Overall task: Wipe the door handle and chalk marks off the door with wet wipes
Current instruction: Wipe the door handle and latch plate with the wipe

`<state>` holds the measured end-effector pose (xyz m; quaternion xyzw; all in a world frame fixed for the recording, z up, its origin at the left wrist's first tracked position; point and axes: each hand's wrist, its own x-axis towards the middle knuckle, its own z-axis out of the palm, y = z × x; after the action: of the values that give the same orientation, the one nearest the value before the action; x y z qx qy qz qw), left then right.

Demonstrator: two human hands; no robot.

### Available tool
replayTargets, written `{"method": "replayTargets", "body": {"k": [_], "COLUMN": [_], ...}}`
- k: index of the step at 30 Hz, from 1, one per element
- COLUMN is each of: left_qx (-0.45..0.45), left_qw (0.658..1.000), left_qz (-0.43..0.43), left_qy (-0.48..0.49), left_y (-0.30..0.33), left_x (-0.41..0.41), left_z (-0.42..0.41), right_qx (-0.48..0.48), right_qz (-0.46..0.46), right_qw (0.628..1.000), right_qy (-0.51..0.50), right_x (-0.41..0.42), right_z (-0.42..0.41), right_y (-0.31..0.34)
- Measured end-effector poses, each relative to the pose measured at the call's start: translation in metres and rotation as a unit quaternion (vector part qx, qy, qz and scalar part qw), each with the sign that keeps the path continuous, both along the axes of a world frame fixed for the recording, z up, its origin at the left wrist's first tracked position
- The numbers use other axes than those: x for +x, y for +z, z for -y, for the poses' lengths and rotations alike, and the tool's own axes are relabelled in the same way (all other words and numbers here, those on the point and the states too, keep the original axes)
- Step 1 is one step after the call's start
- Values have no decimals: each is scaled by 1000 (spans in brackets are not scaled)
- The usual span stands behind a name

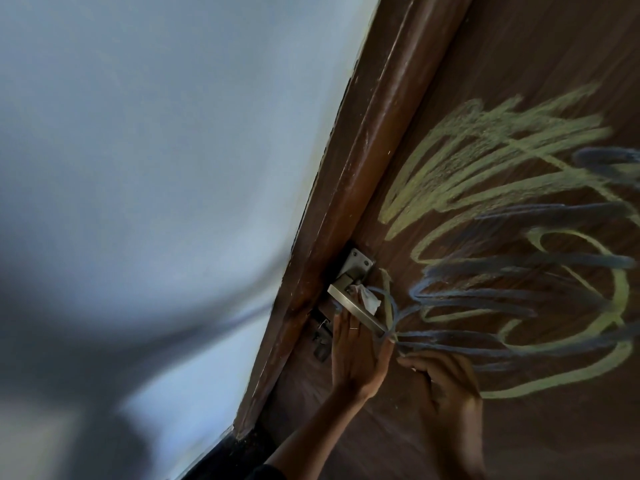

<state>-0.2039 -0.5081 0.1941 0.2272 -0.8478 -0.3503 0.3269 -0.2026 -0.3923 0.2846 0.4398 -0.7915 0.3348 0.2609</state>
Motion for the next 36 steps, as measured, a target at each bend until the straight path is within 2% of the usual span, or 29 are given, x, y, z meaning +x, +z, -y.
{"method": "replayTargets", "body": {"k": [4, 6, 11, 20, 24, 26, 29, 32, 34, 36], "left_qx": [77, 90, 116, 69, 32, 24, 61, 126, 127, 173], "left_qw": [997, 995, 983, 995, 996, 994, 992, 987, 984, 976], "left_qz": [-27, -34, -121, -49, -2, -14, -33, 41, 47, 37], "left_qy": [18, 21, 79, 50, 85, 104, 104, 91, 115, 130], "left_y": [-7, -11, 11, -5, -15, -13, -2, 7, 8, 5], "left_x": [-3, -2, -10, 1, 0, -1, 3, 10, 14, 16], "left_z": [-12, -16, 8, 7, 22, 25, 24, 23, 26, 25], "right_qx": [0, 1, -5, 1, 2, 5, 3, -1, -1, 4], "right_qz": [-1, 0, -13, 7, 9, 10, 8, 3, 10, 26], "right_qw": [1000, 1000, 999, 999, 999, 999, 999, 999, 999, 999], "right_qy": [-18, -30, -44, -41, -50, -48, -43, -37, -38, -38], "right_x": [-1, 0, -3, 3, 3, 2, 4, 6, 7, 10], "right_z": [-11, -17, -29, -24, -20, -20, -21, -20, -19, -17], "right_y": [0, -1, -2, -12, -11, -12, -15, -20, -23, -23]}}
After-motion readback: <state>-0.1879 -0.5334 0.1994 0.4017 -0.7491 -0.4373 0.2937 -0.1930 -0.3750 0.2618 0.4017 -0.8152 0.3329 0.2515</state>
